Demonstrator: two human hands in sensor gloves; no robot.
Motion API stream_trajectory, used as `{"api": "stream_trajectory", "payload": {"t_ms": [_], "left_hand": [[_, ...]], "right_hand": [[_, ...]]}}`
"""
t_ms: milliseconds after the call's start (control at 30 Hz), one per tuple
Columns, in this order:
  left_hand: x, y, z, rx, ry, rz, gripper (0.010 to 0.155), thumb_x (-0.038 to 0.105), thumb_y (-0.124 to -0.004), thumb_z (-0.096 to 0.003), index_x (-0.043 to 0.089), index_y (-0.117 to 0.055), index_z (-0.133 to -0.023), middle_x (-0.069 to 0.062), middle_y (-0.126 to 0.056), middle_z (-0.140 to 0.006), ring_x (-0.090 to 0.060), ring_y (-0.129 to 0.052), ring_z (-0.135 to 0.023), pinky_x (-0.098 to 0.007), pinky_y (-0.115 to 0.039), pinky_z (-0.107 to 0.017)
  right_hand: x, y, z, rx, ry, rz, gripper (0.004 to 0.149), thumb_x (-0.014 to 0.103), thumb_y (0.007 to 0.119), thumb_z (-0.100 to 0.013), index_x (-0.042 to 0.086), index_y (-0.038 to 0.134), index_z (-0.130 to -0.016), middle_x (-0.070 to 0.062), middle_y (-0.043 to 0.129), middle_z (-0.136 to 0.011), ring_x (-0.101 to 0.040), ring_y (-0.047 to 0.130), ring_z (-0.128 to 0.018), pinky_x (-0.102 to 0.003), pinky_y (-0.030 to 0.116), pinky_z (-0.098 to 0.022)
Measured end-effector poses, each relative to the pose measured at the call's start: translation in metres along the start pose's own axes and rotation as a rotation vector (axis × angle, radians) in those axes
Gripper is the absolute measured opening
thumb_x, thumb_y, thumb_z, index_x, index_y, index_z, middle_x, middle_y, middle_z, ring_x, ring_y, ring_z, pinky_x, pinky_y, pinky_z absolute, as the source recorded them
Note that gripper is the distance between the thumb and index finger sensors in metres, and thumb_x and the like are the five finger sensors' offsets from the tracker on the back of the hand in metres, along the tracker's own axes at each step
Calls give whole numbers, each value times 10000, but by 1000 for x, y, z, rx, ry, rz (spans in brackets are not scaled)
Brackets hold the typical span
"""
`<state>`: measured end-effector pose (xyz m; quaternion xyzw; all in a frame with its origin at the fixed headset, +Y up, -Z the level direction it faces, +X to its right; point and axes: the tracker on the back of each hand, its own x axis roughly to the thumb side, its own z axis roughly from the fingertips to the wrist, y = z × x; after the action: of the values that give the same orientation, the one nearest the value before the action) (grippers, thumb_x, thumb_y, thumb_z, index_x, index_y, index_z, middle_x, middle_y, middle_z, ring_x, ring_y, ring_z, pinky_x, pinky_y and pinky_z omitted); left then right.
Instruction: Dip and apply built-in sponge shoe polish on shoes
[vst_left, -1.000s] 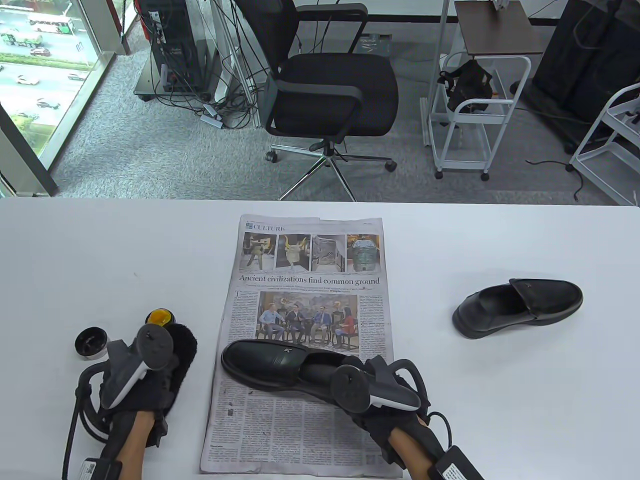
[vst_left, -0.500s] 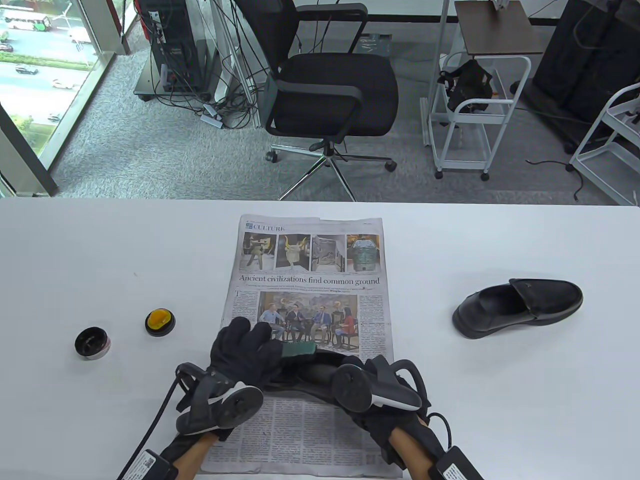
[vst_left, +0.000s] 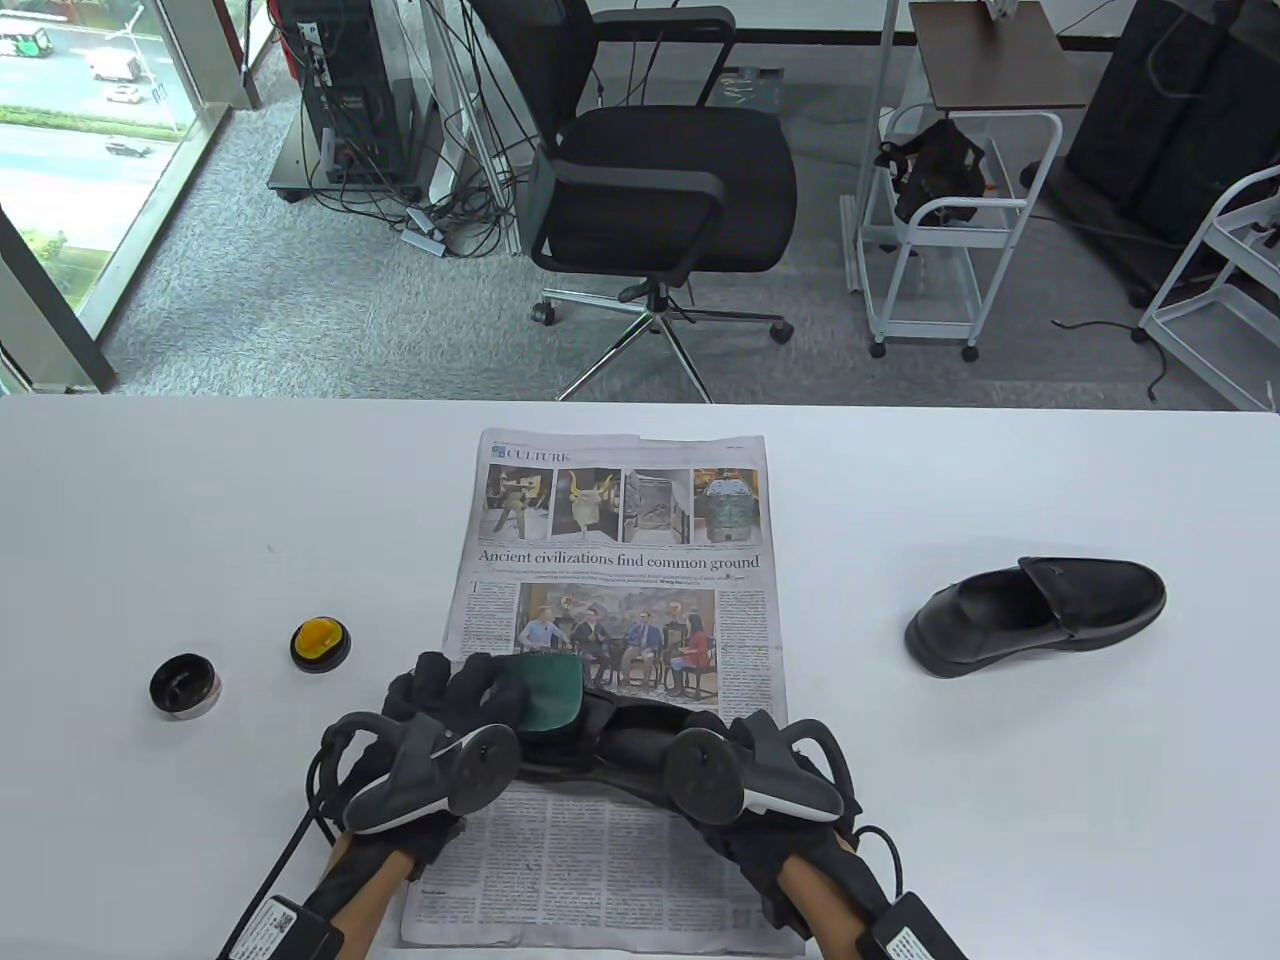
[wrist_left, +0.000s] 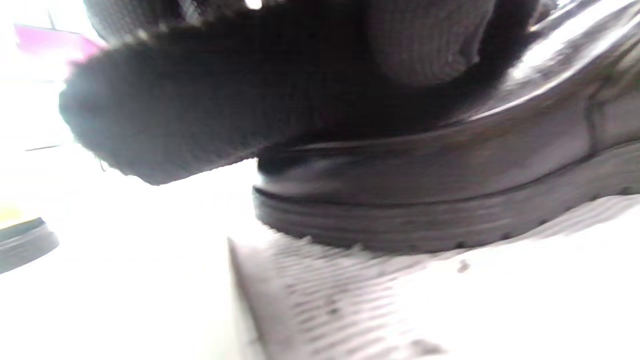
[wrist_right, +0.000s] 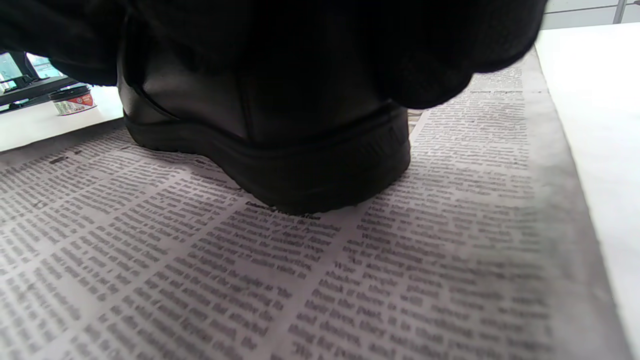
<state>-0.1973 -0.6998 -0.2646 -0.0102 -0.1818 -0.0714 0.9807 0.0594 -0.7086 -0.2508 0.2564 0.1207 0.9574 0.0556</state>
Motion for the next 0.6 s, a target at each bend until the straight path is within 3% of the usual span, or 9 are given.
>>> {"api": "stream_trajectory", "payload": {"t_ms": [133,267,433,600], "left_hand": [[-22,-2,4,26,81,38,497,407,-724,-577,294,-679,-1059,-111,-705,-1160,-528,-747,-974,-654,-677,-662],[-46,4,14,125,206,157,481,396,-716,-582,255,-711,-1042,-93,-834,-1076,-479,-858,-905,-618,-743,-630],[-54,16,26,251,269,303,477,407,-709,-586,244,-723,-1034,-120,-899,-1004,-447,-924,-835,-590,-784,-597],[-30,23,27,316,150,379,475,415,-709,-585,252,-730,-1030,-131,-913,-985,-435,-939,-814,-583,-791,-590]], "right_hand": [[0,0,0,-1,0,-4,411,354,731,-459,224,734,-849,-72,647,-940,-474,828,-686,-589,729,-541],[0,1,0,-1,2,-7,412,352,732,-459,223,734,-850,-73,645,-941,-475,827,-686,-591,726,-542],[0,1,0,-1,1,-6,411,352,731,-459,224,733,-850,-73,646,-940,-476,827,-685,-591,727,-541],[-1,1,0,-1,0,-4,411,353,730,-460,224,733,-850,-72,645,-940,-475,828,-684,-590,728,-541]]}}
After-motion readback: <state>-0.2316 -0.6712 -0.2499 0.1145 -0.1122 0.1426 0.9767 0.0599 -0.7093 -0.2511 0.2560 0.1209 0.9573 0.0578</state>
